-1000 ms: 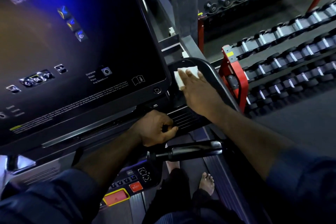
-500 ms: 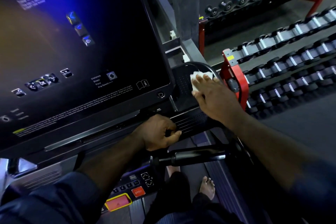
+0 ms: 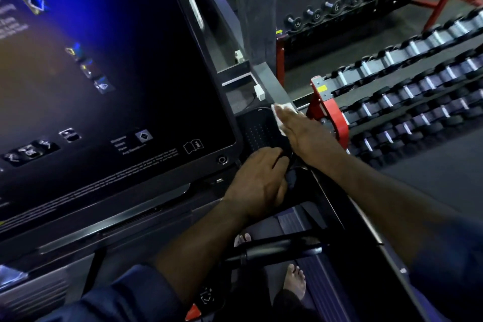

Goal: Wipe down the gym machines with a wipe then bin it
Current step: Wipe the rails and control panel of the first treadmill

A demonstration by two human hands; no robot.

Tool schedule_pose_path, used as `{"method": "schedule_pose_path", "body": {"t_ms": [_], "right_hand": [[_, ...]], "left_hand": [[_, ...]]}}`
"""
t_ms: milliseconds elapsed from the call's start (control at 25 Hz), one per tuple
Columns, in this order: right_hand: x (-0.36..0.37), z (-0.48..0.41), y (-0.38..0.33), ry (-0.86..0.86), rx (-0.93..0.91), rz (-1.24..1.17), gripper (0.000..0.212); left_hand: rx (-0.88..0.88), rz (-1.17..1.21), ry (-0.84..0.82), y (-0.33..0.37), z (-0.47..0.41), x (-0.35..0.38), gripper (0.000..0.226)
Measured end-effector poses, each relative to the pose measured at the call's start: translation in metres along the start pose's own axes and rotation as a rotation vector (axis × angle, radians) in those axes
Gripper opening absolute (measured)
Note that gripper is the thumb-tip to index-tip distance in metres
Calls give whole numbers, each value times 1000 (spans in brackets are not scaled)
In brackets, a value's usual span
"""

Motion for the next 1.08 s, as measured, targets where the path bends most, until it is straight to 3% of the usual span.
{"method": "schedule_pose_path", "body": {"t_ms": [160,240,400,560,880,1080], "right_hand": [[13,-58,-3,-118,-83,90,52],[12,-59,12,-91,-82,26,49],[0,24,45,78,67,-206,52],[11,113,37,95,11,-132,54],[10,-8,31,10,57,-103,55],[8,62,31,89,59,-151,54]], "left_hand": [[37,-77,44,0,-4,10,24],[57,-98,78,0,-1,15,29],[85,-163,124,0,10,22,36],[75,-182,159,2,8,25,35],[77,-185,204,3,5,22,35],[66,-181,209,5,6,20,34]]}}
Point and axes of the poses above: each hand's wrist, its own z-axis away from the middle knuckle, its own x-axis out of the palm, y = z × x, the point moved 5 cm from there along -z, towards the middle knuckle, and after that the axes turned 9 degrees about -z, right-handed, at the moved point
